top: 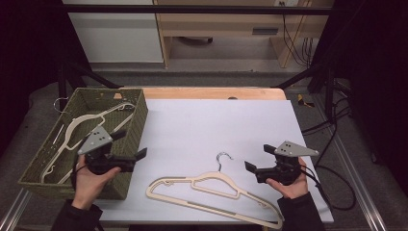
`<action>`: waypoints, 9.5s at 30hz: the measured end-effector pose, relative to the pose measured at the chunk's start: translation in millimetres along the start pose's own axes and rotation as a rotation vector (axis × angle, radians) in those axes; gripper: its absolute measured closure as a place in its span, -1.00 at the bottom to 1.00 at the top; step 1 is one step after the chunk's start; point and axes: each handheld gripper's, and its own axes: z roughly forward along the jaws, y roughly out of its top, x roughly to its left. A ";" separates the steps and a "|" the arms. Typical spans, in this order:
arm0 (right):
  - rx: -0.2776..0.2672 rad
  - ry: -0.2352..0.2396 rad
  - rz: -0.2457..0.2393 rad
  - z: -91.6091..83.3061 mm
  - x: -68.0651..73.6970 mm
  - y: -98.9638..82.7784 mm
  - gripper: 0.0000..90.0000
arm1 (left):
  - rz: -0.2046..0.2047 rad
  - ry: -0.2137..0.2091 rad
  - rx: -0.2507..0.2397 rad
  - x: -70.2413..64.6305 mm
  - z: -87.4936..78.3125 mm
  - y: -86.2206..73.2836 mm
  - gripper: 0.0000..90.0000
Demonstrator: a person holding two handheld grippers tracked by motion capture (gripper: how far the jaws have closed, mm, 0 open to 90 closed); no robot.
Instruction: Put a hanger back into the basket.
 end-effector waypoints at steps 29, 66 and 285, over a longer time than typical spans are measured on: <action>0.266 0.064 -0.073 45.0 26.4 -11.4 -0.51 | 0.035 -0.119 0.131 -40.0 52.5 -40.0 -0.92; 0.531 0.057 -0.156 91.2 44.6 -42.1 0.45 | 0.038 -0.165 0.214 -52.8 76.1 -54.0 -0.81; -0.044 -0.089 0.075 -25.2 -17.0 2.3 -0.91 | -0.106 0.138 0.196 183.0 -76.0 -22.0 0.91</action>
